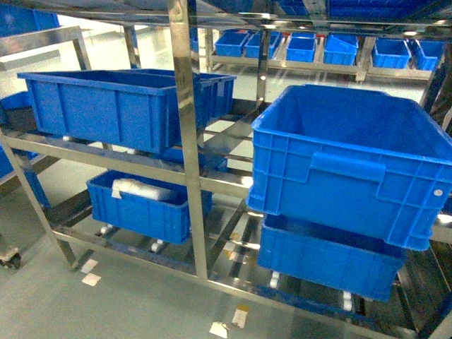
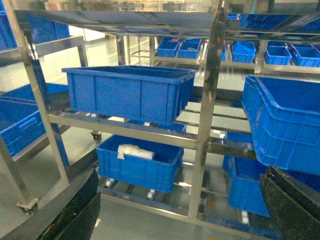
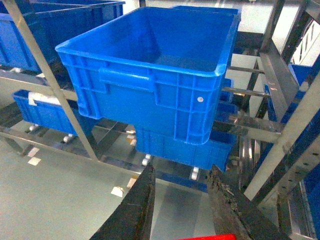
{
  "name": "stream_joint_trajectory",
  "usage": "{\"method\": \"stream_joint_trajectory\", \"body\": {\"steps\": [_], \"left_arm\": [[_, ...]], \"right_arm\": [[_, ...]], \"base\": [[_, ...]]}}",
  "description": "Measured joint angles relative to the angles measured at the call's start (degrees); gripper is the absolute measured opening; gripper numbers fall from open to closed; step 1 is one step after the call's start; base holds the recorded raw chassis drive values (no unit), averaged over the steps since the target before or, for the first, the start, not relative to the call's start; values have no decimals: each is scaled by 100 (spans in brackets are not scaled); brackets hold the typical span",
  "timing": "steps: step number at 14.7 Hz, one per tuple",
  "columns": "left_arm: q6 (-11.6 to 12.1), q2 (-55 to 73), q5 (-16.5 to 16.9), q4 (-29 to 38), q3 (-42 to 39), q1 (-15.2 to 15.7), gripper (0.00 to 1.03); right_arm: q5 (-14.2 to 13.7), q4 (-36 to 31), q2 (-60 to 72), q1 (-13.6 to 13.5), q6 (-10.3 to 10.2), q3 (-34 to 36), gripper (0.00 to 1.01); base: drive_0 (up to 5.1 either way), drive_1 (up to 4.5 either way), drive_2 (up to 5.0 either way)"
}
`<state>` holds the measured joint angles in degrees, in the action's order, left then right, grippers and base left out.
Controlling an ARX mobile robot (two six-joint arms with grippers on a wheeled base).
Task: Pick red block from blue box to shelf
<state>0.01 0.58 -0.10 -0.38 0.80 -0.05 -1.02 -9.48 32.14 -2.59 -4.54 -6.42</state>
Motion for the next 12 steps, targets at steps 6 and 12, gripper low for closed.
{"method": "stream_joint_trajectory", "body": {"steps": [6, 12], "left_arm": [[0, 0, 4, 22, 0, 0, 98], [0, 0, 2, 26, 0, 0, 98]], "right_arm": [[0, -35, -11, 0, 2, 2, 27], [0, -33, -26, 0, 2, 7, 27]], "base": [[1, 415, -413], [13, 427, -401]]}}
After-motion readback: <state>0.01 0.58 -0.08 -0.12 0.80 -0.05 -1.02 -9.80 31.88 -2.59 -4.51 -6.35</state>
